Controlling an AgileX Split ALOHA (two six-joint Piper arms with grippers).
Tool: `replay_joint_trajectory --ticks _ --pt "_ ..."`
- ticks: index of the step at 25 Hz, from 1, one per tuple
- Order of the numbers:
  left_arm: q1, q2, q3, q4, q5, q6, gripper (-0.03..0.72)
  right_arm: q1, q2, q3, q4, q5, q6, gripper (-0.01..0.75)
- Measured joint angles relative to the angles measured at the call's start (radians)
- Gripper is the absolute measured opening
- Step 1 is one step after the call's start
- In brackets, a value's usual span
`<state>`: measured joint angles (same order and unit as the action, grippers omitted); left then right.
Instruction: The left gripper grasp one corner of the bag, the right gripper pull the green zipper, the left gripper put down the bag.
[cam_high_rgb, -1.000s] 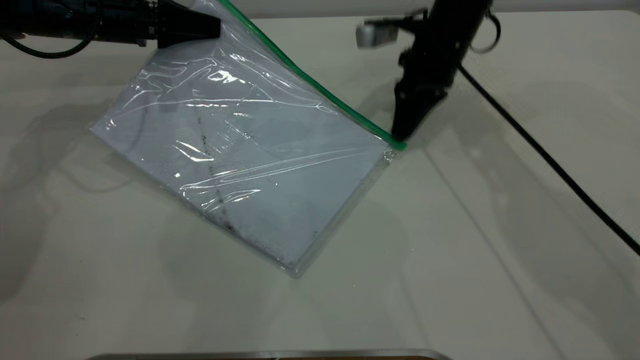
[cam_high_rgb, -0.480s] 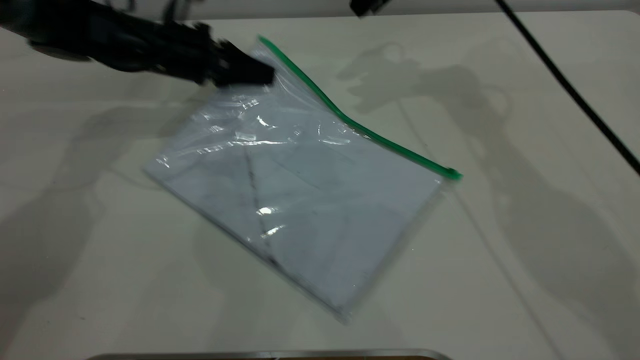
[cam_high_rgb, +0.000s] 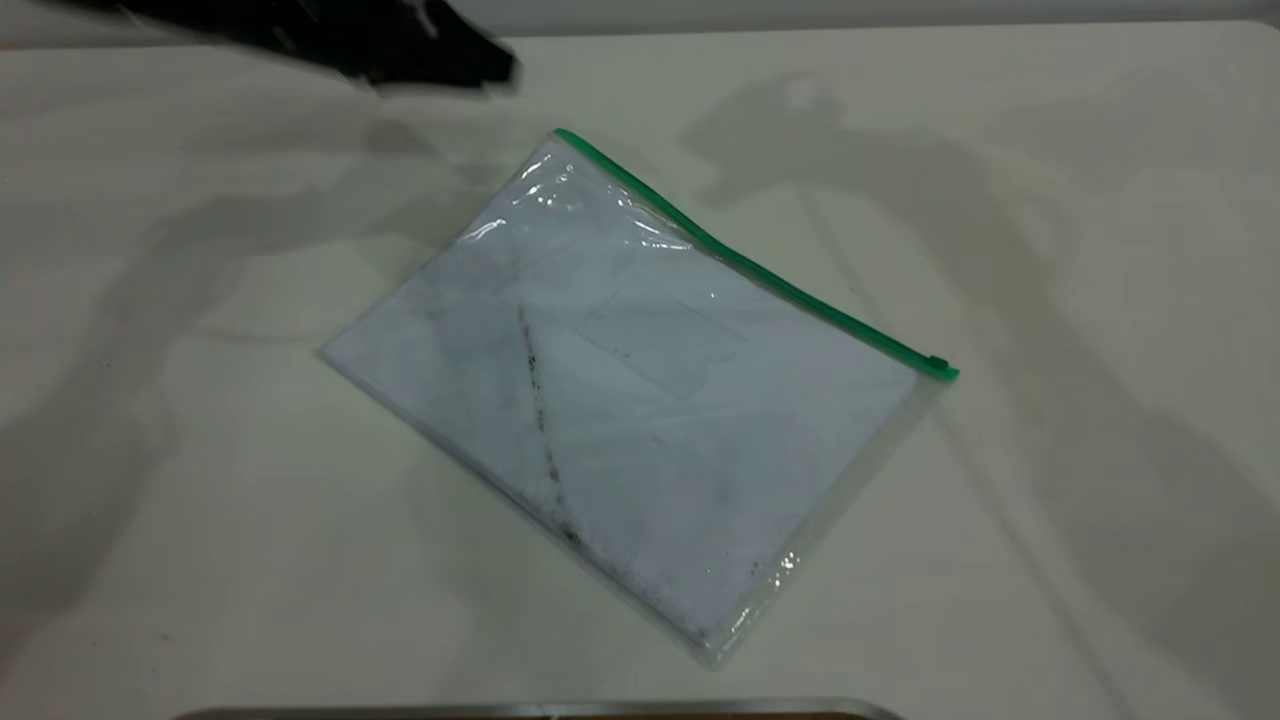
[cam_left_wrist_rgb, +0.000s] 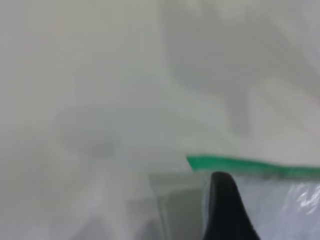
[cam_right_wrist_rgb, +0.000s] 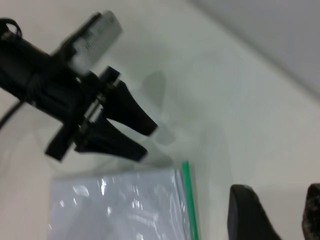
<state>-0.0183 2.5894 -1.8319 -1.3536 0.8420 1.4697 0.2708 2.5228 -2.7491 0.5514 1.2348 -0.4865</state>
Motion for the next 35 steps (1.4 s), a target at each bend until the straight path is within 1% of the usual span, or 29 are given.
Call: replay_joint_trajectory --ticks 5,8,11,14,18,20,23,26,30,35 --pt "0.109 -0.185 0.0 0.127 0.104 -0.212 0.492 0.0 -0.158 -0.002 0.003 0.0 0.07 0.313" --pt "0.147 -0.304 0.0 0.255 0.198 -0.327 0.473 0.0 -0.247 -0.003 0.003 0.0 0.098 0.313" --pt "0.159 -0.432 0.0 0.384 0.269 -0.444 0.468 0.0 -0.336 -0.005 -0.01 0.0 0.119 0.313" --pt "0.159 -0.549 0.0 0.514 0.325 -0.534 0.464 0.0 -0.413 -0.006 -0.077 0.0 0.171 0.313" --pt "0.159 -0.708 0.0 0.66 0.325 -0.659 0.464 0.0 -0.501 0.0 -0.176 0.0 0.233 0.313" --pt "0.159 -0.778 0.0 0.714 0.325 -0.714 0.464 0.0 -0.549 0.037 -0.208 0.0 0.244 0.313" --pt "0.159 -0.873 0.0 0.772 0.325 -0.786 0.464 0.0 -0.641 0.145 -0.268 0.0 0.251 0.313" --pt "0.159 -0.946 0.0 0.81 0.325 -0.858 0.464 0.0 -0.753 0.311 -0.33 0.0 0.251 0.313" --pt "0.159 -1.018 0.0 0.873 0.325 -0.962 0.464 0.0 -0.914 0.599 -0.446 0.0 0.251 0.312" --pt "0.159 -1.101 0.0 1.006 0.325 -1.094 0.464 0.0 -1.089 0.976 -0.569 0.0 0.273 0.311"
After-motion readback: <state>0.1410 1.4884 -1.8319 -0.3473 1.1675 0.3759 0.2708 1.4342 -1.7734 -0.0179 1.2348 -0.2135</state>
